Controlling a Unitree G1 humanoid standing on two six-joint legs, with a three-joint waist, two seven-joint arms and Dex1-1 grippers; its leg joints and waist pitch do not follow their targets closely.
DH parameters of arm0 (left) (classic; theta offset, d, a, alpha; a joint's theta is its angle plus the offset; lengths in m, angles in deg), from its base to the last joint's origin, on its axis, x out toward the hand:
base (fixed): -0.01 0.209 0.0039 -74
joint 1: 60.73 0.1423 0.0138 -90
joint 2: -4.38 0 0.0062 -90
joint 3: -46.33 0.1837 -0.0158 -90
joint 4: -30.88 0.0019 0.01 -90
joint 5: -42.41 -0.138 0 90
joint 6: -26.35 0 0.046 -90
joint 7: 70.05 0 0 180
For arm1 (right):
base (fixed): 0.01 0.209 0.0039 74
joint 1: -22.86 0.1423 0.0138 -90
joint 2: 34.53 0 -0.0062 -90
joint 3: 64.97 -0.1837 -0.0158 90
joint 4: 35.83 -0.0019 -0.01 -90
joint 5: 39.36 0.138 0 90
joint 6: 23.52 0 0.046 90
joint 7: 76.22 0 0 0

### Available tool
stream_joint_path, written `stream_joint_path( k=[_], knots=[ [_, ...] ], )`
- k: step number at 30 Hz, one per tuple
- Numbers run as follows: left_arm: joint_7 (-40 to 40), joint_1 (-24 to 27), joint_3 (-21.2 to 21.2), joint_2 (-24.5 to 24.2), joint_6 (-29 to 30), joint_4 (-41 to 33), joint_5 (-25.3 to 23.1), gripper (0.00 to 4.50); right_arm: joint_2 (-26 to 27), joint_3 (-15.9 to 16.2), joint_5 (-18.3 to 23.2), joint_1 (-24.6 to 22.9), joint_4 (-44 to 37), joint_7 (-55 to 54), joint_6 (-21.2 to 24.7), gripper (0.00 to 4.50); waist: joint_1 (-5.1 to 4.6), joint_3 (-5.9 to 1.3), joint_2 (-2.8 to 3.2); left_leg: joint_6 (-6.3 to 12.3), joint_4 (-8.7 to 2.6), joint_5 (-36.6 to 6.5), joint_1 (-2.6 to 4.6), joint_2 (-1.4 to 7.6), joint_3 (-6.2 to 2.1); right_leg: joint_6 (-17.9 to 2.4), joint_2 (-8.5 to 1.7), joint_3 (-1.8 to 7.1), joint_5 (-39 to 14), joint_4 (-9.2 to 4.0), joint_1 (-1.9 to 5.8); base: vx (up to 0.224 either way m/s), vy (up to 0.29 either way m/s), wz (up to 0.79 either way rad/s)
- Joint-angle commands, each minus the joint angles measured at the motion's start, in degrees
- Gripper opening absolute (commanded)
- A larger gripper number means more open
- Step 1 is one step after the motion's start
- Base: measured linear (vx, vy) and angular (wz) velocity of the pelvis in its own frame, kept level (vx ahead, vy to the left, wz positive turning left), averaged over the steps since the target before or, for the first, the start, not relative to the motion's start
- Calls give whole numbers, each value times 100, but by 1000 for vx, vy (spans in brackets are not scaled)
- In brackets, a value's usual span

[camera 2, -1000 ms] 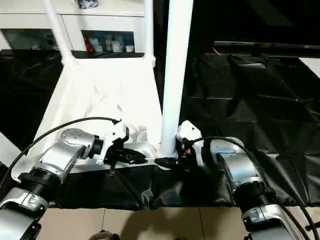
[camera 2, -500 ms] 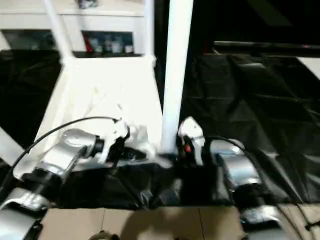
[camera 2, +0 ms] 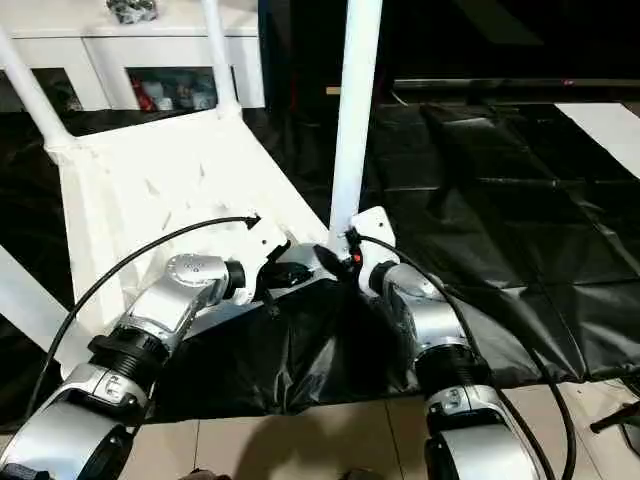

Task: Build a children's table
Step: Rotate leg to tighten

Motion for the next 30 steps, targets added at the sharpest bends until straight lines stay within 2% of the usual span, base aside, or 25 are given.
stream_joint_path(
  k=[1,2,3,4,5,6,7,8,10,11,13,14,16,20,24,26,30],
  knots=[
    [434,-64,312,279,-335,-319,285,0,237,572,132,-75,-97,770,32,388,45,-374,-15,116,-439,-1954,73,82,-82,-1047,-212,120,-1995,-479,255,0,0,0],
    [593,-21,300,223,-337,-392,361,0,93,626,118,-125,-187,969,-66,388,47,-378,-20,130,-434,-1936,79,83,-79,-1067,-211,122,-1941,-474,259,0,0,0],
    [687,3,299,190,-347,-432,398,0,14,654,108,-155,-232,1071,-113,412,73,-384,-19,169,-427,-1861,84,95,-76,-1124,-219,124,-1795,-463,271,0,0,0],
    [904,57,283,87,-340,-517,469,0,-233,716,100,-238,-344,1427,-209,412,73,-382,-37,217,-420,-1774,70,101,-60,-1193,-221,134,-1635,-446,269,0,0,0],
    [904,57,283,87,-340,-517,469,0,-233,716,100,-238,-344,1427,-209,412,92,-389,-29,233,-418,-1732,73,103,-67,-1220,-222,127,-1574,-428,287,0,0,0],
    [1137,107,267,-21,-378,-588,541,0,-449,744,171,-330,-494,1861,-235,412,98,-399,-20,280,-401,-1600,74,103,-51,-1294,-215,139,-1343,-404,278,0,0,0],
    [1281,136,257,-79,-401,-633,589,0,-555,753,214,-380,-581,2090,-249,412,135,-410,-26,345,-388,-1490,74,106,-51,-1355,-211,131,-1134,-379,316,0,0,0],
    [1392,161,257,-127,-398,-682,626,0,-632,771,235,-416,-647,2235,-256,412,171,-408,-17,414,-379,-1374,71,123,-36,-1442,-208,140,-885,-351,310,0,0,0],
    [1561,195,273,-205,-405,-744,653,0,-732,785,270,-463,-734,2442,-240,412,206,-414,-16,453,-371,-1257,79,123,-25,-1524,-199,127,-727,-319,311,0,0,0],
    [1829,251,300,-332,-380,-844,693,0,-883,801,362,-539,-887,2786,-182,412,207,-404,-12,455,-375,-1279,78,125,-20,-1537,-198,128,-757,-326,304,0,0,0],
    [2061,302,297,-451,-347,-929,741,0,-1050,830,504,-622,-1064,3204,-95,412,267,-383,-18,424,-388,-1479,98,144,-20,-1461,-213,130,-1156,-357,310,0,0,0],
    [2148,319,305,-505,-332,-953,755,0,-1116,866,540,-652,-1125,3356,-63,412,291,-376,-14,387,-396,-1545,107,152,-16,-1414,-211,137,-1315,-374,284,0,0,0],
    [2408,367,347,-685,-291,-1030,796,0,-1303,992,643,-742,-1320,3786,82,412,331,-369,-12,319,-412,-1633,118,156,-25,-1361,-215,139,-1491,-378,278,0,0,0],
    [2594,405,375,-834,-276,-1077,823,0,-1421,1094,683,-811,-1445,4084,215,379,353,-360,-8,184,-428,-1820,140,159,-27,-1281,-222,152,-1751,-410,244,0,0,0],
    [2761,443,392,-944,-220,-1151,846,0,-1509,1224,613,-888,-1530,4263,255,348,364,-366,-22,161,-430,-1729,117,150,-36,-1205,-231,152,-1774,-405,259,0,0,0],
    [2906,478,418,-1002,-152,-1241,897,0,-1572,1314,652,-959,-1679,4391,364,320,383,-374,-13,184,-428,-1629,118,154,-37,-1228,-224,151,-1636,-384,265,0,0,0],
    [2984,503,441,-1029,-103,-1302,917,0,-1599,1377,712,-1001,-1819,4492,491,295,402,-381,-10,206,-416,-1549,118,157,-30,-1290,-224,152,-1454,-365,264,0,0,0]
  ],
)
